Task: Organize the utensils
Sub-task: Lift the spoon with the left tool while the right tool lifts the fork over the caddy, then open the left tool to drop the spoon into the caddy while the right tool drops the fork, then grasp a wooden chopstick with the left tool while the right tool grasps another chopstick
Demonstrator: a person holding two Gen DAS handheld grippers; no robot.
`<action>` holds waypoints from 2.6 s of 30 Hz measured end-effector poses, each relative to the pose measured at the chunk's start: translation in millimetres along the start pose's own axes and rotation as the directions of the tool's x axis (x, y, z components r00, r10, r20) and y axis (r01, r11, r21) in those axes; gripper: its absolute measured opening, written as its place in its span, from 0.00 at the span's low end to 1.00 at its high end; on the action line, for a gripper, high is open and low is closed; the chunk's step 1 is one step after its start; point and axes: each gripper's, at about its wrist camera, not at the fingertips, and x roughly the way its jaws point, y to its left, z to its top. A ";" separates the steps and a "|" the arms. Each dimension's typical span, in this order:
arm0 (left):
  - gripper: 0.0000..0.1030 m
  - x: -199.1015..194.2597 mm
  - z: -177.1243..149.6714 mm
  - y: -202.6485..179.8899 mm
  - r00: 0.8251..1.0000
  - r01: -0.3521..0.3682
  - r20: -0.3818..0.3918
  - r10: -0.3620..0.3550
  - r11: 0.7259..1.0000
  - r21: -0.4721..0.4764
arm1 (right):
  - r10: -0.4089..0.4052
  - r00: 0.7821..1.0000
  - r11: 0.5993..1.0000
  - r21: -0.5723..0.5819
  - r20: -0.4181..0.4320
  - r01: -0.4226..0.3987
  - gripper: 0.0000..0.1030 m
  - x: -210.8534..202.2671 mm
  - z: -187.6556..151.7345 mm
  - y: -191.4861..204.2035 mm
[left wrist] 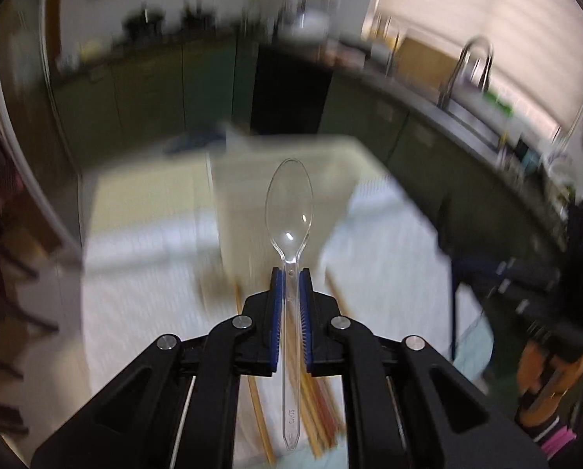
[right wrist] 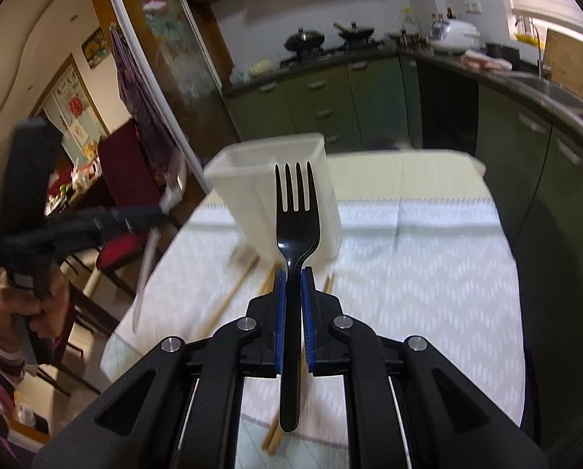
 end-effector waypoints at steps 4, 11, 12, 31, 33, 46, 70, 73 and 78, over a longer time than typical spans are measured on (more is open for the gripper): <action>0.08 -14.7 50.6 9.7 0.982 0.031 0.188 -0.026 0.999 -0.024 | 0.008 0.999 1.000 -0.007 0.051 -0.008 0.09 -2.3 21.5 9.2; 0.08 15.9 104.2 15.1 0.907 0.057 0.420 -0.035 0.998 -0.040 | 0.004 0.994 0.999 -0.032 0.113 0.000 0.09 -4.6 47.5 25.6; 0.08 22.9 107.5 16.0 0.895 0.045 0.446 -0.022 0.998 -0.042 | 0.006 0.993 0.999 -0.033 0.116 -0.002 0.09 -4.1 50.0 26.7; 0.17 97.2 37.3 25.3 0.891 -0.085 0.447 0.076 0.996 0.000 | -0.055 0.953 0.997 -0.033 0.296 0.068 0.08 44.1 141.3 37.3; 0.17 94.1 30.6 29.3 0.893 -0.083 0.444 0.076 0.997 -0.004 | -0.066 0.945 0.996 -0.030 0.321 0.080 0.08 55.1 152.1 37.0; 0.34 54.4 -19.1 46.7 0.945 -0.130 0.302 0.127 0.991 -0.011 | -0.128 0.949 0.989 -0.030 0.288 0.142 0.09 142.1 156.5 23.9; 0.36 135.7 -89.2 45.8 0.930 -0.128 -0.339 0.141 0.990 0.060 | -0.215 0.956 0.972 -0.049 0.199 0.229 0.38 40.7 34.0 10.4; 0.30 148.7 -91.4 52.1 0.907 -0.108 -0.408 0.104 0.994 0.014 | -0.233 0.966 0.968 -0.067 0.112 0.241 0.38 41.4 21.0 2.5; 0.24 151.7 -91.8 51.9 0.891 -0.107 -0.442 0.102 0.994 0.013 | -0.217 0.969 0.975 -0.081 -0.115 0.208 0.38 70.6 2.0 -9.2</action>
